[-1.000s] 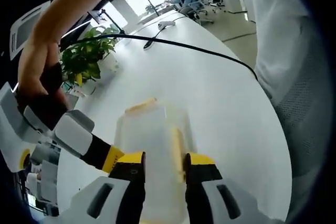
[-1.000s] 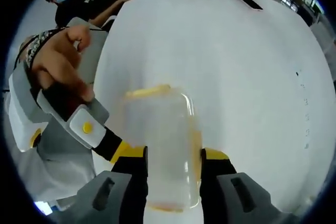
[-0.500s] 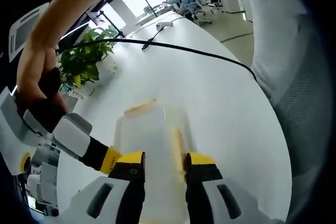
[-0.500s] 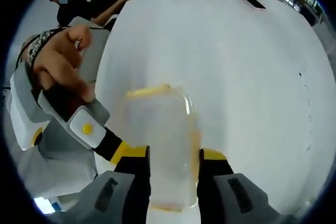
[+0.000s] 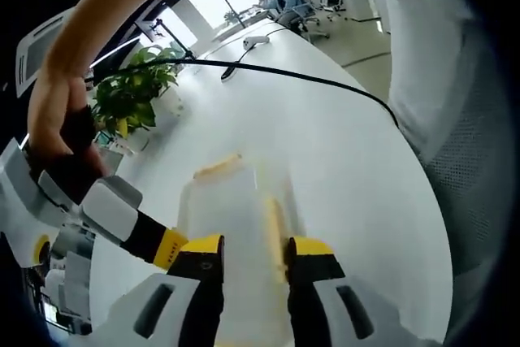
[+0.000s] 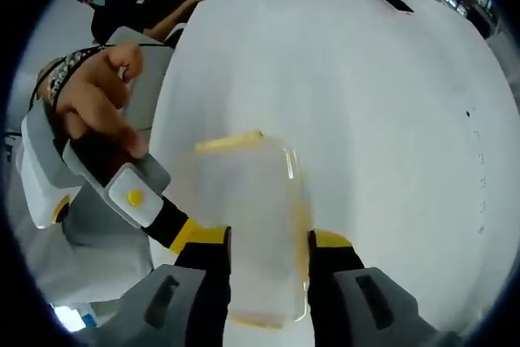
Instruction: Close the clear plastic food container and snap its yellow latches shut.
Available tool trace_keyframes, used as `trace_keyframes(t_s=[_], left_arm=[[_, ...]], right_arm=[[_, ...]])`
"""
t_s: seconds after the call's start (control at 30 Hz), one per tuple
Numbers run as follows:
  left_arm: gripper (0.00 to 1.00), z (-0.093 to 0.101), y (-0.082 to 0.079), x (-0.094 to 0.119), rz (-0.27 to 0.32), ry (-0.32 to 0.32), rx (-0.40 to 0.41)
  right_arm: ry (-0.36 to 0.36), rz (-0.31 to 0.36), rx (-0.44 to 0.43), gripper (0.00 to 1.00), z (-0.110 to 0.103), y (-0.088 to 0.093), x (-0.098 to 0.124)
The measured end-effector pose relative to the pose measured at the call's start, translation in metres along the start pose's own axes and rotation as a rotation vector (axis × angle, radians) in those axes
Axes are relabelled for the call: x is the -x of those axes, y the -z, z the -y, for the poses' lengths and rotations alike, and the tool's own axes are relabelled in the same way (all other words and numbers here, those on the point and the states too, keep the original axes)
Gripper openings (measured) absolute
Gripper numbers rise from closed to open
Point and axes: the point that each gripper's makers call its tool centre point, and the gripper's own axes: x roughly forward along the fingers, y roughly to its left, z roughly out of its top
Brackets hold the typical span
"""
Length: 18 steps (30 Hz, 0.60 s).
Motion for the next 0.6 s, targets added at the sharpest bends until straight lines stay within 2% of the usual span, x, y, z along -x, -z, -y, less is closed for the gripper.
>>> trace_keyframes(t_s=[0.2,0.3,0.33,0.37,0.4,0.43,0.47,0.53,0.6], left_arm=[[0.24,-0.002,-0.003,0.000,0.054,-0.013,0.099],[0.24,-0.003,-0.003,0.001,0.061,-0.007,0.101],[0.28,-0.001,-0.004,0.001,0.061,0.001,0.110],[0.34,0.006,-0.006,0.002,0.061,0.034,0.217],[0.40,0.009,-0.008,0.002,0.071,0.052,0.288],[0.45,0.011,-0.010,0.004,0.079,0.071,0.324],[0.45,0.007,-0.009,0.005,0.083,0.053,0.308],[0.44,0.007,-0.001,0.009,0.051,0.044,0.281],[0.47,0.004,0.008,0.014,0.015,0.033,0.313]], right_arm=[[0.041,0.011,0.005,0.34,0.002,-0.002,0.002],[0.054,0.032,-0.002,0.34,0.004,-0.001,0.003],[0.056,0.040,-0.014,0.34,0.007,-0.002,0.003],[0.061,0.051,-0.033,0.35,0.009,-0.003,0.003],[0.064,0.060,-0.041,0.35,0.010,-0.002,0.004],[0.083,0.082,-0.041,0.37,0.007,-0.005,0.003],[0.098,0.094,-0.034,0.40,0.011,-0.006,0.004],[0.125,0.066,-0.011,0.44,0.019,0.000,0.006],[0.140,0.073,0.009,0.45,0.018,0.008,0.012]])
